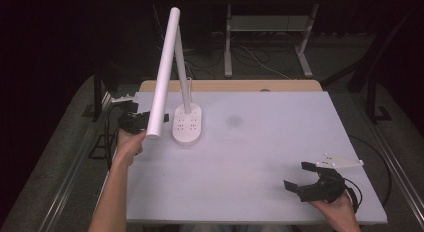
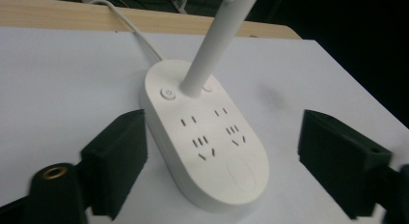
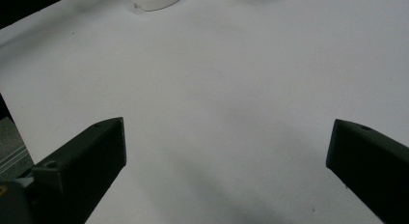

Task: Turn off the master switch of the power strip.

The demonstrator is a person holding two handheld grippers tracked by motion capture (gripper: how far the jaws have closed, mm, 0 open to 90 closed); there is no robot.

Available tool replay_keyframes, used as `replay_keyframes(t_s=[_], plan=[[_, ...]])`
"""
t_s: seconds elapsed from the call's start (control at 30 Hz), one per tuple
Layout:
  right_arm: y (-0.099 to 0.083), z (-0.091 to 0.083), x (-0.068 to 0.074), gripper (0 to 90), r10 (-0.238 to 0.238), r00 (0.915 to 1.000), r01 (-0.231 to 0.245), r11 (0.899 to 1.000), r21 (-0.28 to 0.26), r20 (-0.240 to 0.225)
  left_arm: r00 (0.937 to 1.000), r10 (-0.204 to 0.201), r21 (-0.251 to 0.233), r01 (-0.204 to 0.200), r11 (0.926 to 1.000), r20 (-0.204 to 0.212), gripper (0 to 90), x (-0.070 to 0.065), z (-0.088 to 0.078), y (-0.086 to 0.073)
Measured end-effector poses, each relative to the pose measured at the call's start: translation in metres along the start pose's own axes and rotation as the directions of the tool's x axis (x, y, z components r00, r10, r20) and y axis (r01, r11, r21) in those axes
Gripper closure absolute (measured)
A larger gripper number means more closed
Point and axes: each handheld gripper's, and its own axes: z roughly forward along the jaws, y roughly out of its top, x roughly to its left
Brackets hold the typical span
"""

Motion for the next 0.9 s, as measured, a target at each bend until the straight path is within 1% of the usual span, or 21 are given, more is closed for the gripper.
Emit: replay_keyframes(t_s=[0.03, 0.1, 0.13, 0.17, 0.2, 0.27, 0.4, 0.47, 0.5, 0.57, 0.6, 0.67, 0.73, 0.83, 0.87, 0.9], plan=[[0.000, 0.000, 0.001, 0.0, -0.002, 1.0000, 0.002, 1.000, 0.000, 0.001, 0.9999, 0.011, -0.004, -0.011, 0.9999, 0.004, 13.4, -0.001, -0.002, -0.002], [0.000, 0.000, 0.001, 0.0, -0.003, 1.0000, 0.003, 1.000, -0.002, 0.002, 0.9997, 0.024, -0.008, -0.024, 0.9997, -0.007, 9.4, -0.006, -0.007, -0.005], [0.000, 0.000, 0.001, 0.0, -0.002, 1.0000, 0.002, 1.000, -0.002, 0.001, 0.9996, 0.029, -0.006, -0.029, 0.9996, -0.007, 7.4, -0.008, -0.009, -0.006], [0.000, 0.000, 0.001, 0.0, -0.002, 1.0000, 0.002, 1.000, -0.001, 0.001, 0.9997, 0.025, -0.005, -0.025, 0.9997, -0.005, 5.4, -0.011, -0.010, -0.008], [0.000, 0.000, 0.001, 0.0, -0.002, 1.0000, 0.002, 1.000, 0.000, 0.000, 0.9992, 0.041, -0.005, -0.041, 0.9992, 0.002, 3.4, -0.012, -0.012, -0.009], [0.000, 0.000, 0.000, 0.0, 0.000, 1.0000, 0.000, 1.000, -0.003, 0.002, 0.9984, 0.054, -0.008, -0.054, 0.9985, 0.014, 0.1, -0.018, -0.016, -0.012], [0.000, 0.000, 0.000, 0.0, 0.003, 1.0000, -0.003, 1.000, -0.005, 0.004, 0.9955, 0.093, -0.018, -0.093, 0.9955, 0.016, 0.0, -0.028, -0.020, -0.020], [0.000, 0.000, 0.000, 0.0, 0.000, 1.0000, 0.000, 1.000, -0.005, 0.003, 0.9937, 0.109, -0.020, -0.108, 0.9939, 0.026, 0.0, -0.035, -0.022, -0.025], [0.000, 0.000, 0.001, 0.0, 0.000, 1.0000, 0.000, 1.000, -0.005, 0.003, 0.9921, 0.122, -0.023, -0.122, 0.9923, 0.028, 0.0, -0.039, -0.023, -0.028], [0.000, 0.000, 0.001, 0.0, 0.000, 1.0000, 0.000, 1.000, -0.004, 0.003, 0.9901, 0.135, -0.029, -0.134, 0.9906, 0.039, 0.0, -0.044, -0.025, -0.033], [0.000, 0.000, 0.001, 0.0, 0.001, 1.0000, 0.000, 1.000, -0.004, 0.004, 0.9884, 0.146, -0.026, -0.145, 0.9891, 0.043, 0.0, -0.047, -0.025, -0.035], [0.000, 0.000, 0.001, 0.0, 0.001, 1.0000, -0.001, 1.000, -0.004, 0.003, 0.9866, 0.154, -0.031, -0.152, 0.9878, 0.054, 0.0, -0.051, -0.027, -0.039], [0.000, 0.000, 0.001, 0.0, -0.004, 1.0000, 0.004, 1.000, -0.004, 0.002, 0.9829, 0.175, -0.025, -0.174, 0.9844, 0.057, 0.0, -0.055, -0.028, -0.044], [0.000, 0.000, 0.002, 0.0, -0.001, 1.0000, 0.001, 1.000, -0.005, 0.003, 0.9822, 0.176, -0.037, -0.174, 0.9840, 0.066, 0.0, -0.059, -0.030, -0.052], [0.000, 0.000, 0.001, 0.0, 0.000, 1.0000, 0.000, 1.000, -0.005, 0.003, 0.9808, 0.181, -0.038, -0.178, 0.9833, 0.073, 0.0, -0.060, -0.031, -0.055], [0.000, 0.000, 0.001, 0.0, 0.000, 1.0000, 0.000, 1.000, -0.007, 0.004, 0.9801, 0.186, -0.035, -0.184, 0.9823, 0.069, 0.0, -0.062, -0.031, -0.059]])
